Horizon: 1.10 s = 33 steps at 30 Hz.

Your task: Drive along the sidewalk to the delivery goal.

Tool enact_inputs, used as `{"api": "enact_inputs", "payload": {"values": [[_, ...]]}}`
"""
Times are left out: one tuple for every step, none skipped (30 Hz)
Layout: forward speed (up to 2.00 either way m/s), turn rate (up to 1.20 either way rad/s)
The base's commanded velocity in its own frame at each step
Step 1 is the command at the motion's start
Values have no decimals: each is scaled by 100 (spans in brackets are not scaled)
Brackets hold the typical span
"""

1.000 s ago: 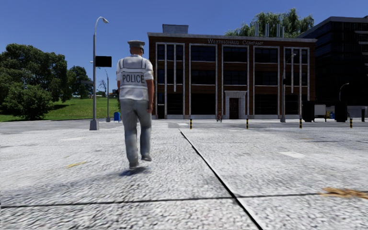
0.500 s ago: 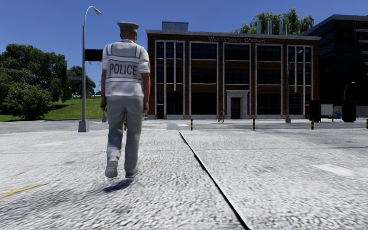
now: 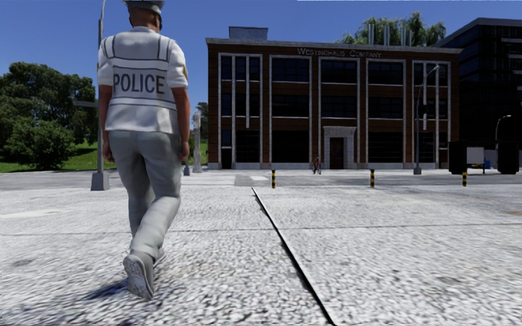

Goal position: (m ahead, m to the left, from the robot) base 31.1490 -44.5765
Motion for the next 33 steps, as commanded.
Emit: {"api": "enact_inputs", "payload": {"values": [[200, 0], [200, 0], [200, 0], [200, 0], [200, 0], [200, 0], [200, 0], [200, 0], [200, 0], [200, 0], [200, 0], [200, 0], [200, 0], [200, 0], [200, 0], [200, 0], [200, -100], [200, -111], [200, -111], [200, -112], [200, -69], [200, -16], [200, -3], [200, 0], [200, 0], [200, 0], [200, 0], [200, 0], [200, 0], [200, 0], [200, 0], [200, 0], [200, 0]]}}
